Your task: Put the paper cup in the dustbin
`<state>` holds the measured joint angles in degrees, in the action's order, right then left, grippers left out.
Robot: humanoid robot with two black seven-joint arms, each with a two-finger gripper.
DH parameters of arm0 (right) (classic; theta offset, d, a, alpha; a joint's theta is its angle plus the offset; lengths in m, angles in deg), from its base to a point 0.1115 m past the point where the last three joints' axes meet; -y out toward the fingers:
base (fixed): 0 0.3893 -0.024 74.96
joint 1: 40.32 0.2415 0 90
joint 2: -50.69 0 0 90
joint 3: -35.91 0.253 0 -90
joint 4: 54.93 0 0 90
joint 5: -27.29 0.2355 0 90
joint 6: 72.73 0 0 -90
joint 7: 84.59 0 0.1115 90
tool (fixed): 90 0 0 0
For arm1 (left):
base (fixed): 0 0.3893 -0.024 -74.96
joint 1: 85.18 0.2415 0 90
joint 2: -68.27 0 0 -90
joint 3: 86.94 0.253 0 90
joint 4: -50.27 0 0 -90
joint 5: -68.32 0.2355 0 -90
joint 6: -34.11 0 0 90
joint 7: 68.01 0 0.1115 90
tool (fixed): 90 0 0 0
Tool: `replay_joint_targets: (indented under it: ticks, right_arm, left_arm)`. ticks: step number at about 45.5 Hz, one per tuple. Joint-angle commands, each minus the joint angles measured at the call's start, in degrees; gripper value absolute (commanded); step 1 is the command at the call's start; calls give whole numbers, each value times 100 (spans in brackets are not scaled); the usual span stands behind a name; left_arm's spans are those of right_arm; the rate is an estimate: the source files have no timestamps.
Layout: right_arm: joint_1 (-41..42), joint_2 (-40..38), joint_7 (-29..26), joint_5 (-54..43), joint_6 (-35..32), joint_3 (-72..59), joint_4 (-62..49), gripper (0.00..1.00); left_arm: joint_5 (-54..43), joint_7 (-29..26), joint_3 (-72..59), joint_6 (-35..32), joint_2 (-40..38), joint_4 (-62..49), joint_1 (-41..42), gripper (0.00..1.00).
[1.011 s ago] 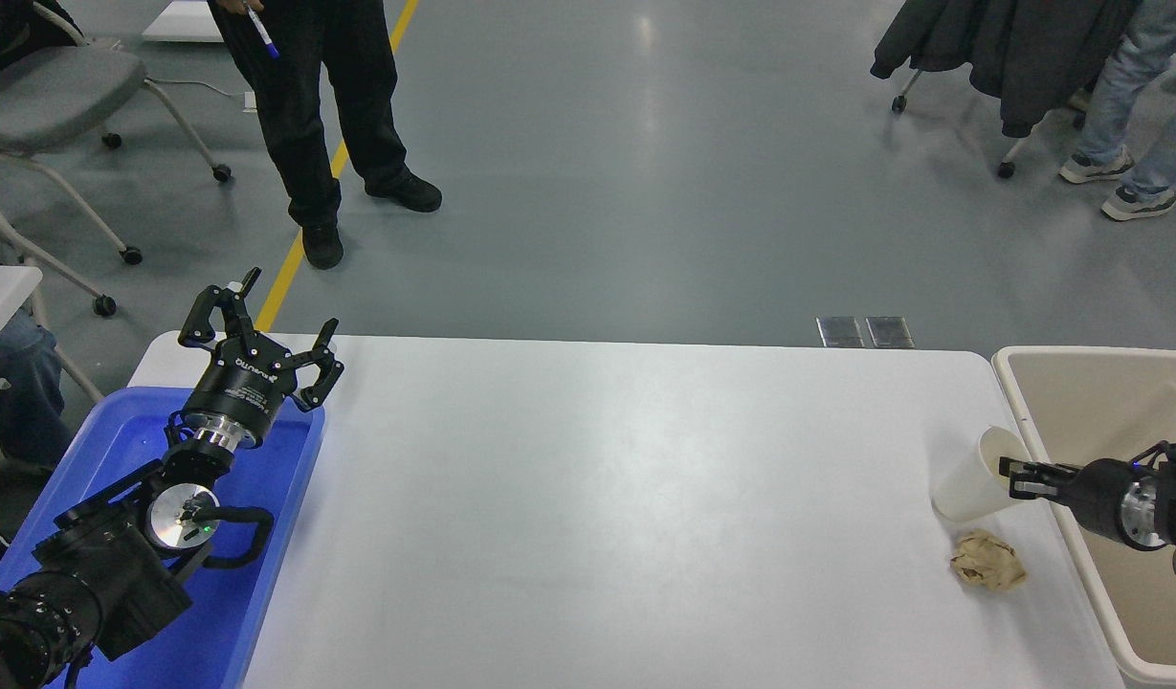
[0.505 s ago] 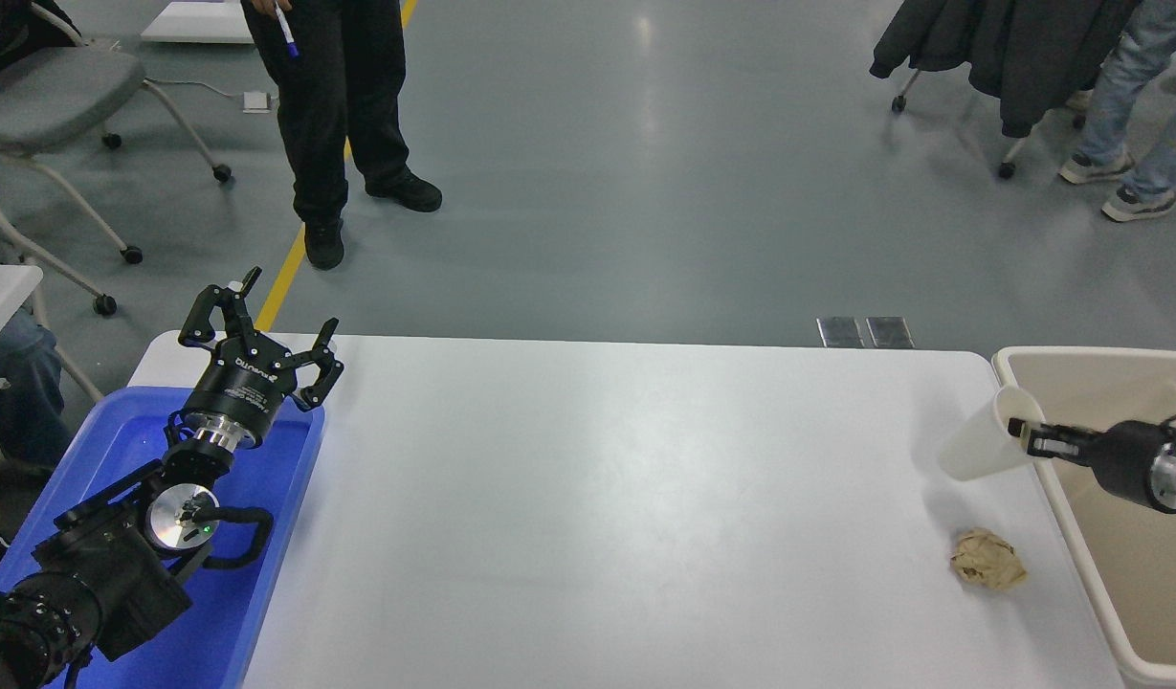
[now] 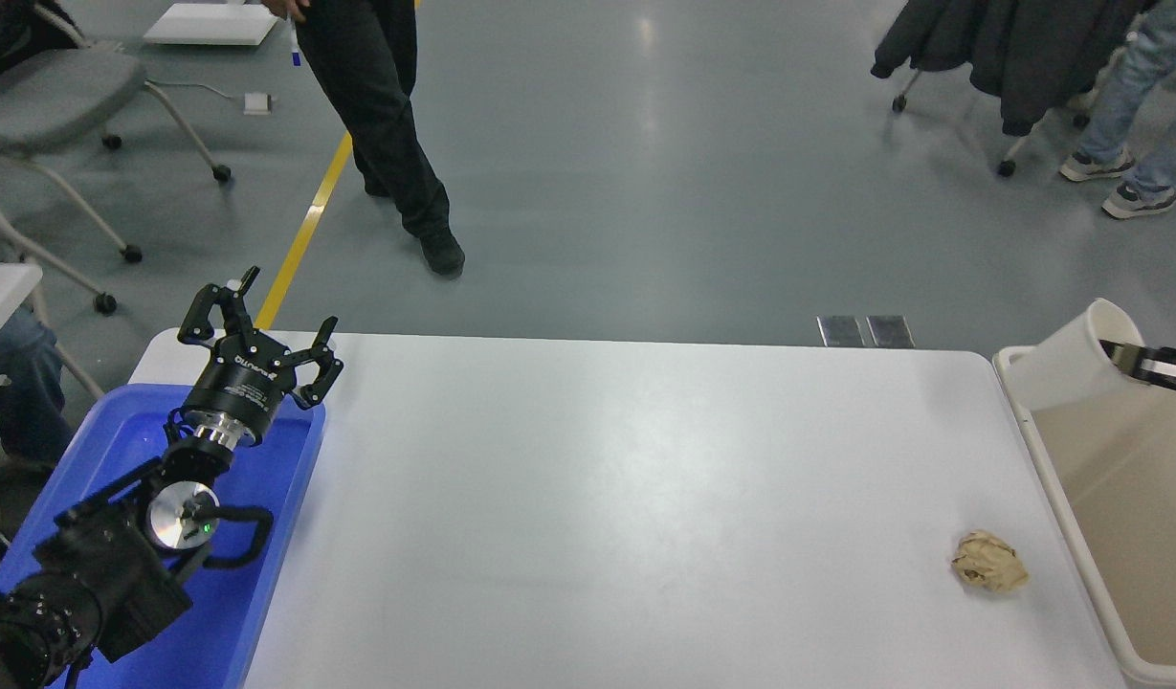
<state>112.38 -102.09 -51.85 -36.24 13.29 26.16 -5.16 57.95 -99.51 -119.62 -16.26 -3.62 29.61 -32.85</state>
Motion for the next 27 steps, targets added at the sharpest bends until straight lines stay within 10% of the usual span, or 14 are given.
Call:
replay_joint_targets:
  ticks: [1,27]
  right_arm:
    - [445,-568,-13,60,-244,26,243,0]
    - [990,-674,-689,3389,-1571,61,-837,0]
  left_arm:
    - [0,3,6,0,0,0,-3,100]
    - [0,3,-2,0,0,0,5,100]
